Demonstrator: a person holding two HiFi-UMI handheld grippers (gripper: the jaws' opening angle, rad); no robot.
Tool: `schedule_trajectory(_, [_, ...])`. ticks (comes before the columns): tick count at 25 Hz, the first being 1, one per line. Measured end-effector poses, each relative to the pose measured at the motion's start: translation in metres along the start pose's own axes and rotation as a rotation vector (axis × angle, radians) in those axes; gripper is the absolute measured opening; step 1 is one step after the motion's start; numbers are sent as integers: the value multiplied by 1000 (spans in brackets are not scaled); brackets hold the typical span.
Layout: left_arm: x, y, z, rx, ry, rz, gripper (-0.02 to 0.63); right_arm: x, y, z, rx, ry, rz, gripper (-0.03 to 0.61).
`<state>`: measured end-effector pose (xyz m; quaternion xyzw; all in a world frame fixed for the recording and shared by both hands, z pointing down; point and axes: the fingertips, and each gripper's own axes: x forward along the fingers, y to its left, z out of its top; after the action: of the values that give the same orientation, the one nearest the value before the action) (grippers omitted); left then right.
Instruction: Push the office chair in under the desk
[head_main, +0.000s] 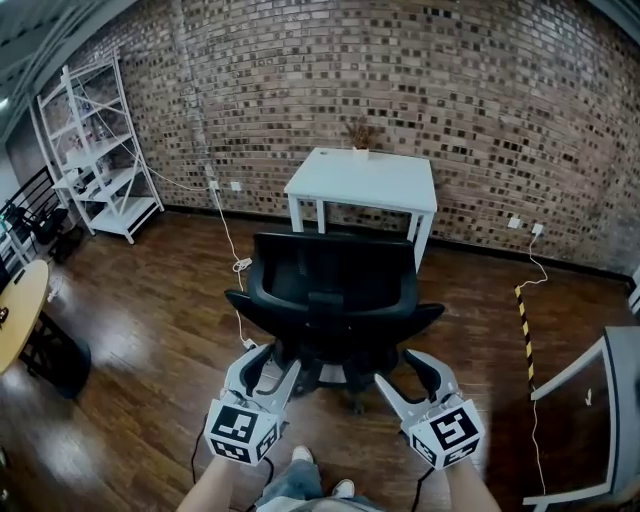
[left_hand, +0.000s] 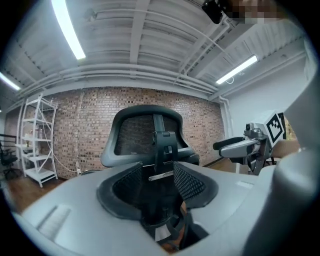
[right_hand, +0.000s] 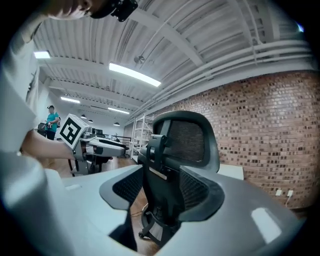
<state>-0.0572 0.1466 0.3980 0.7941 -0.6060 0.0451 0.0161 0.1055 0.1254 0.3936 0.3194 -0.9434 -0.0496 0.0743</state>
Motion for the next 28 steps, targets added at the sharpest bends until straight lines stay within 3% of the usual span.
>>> schedule_trajectory(10, [29,47,-6,133,81,-32,269,23,-46,-2,-115,68,12,263])
schedule_trajectory(17, [42,93,-16,226,151,-54,293,42,-64,-8,-278,148,47,299])
schedule_trajectory(28, [63,135,-58,457,370,-202,368,65,-83,-40,-419,330,166,373])
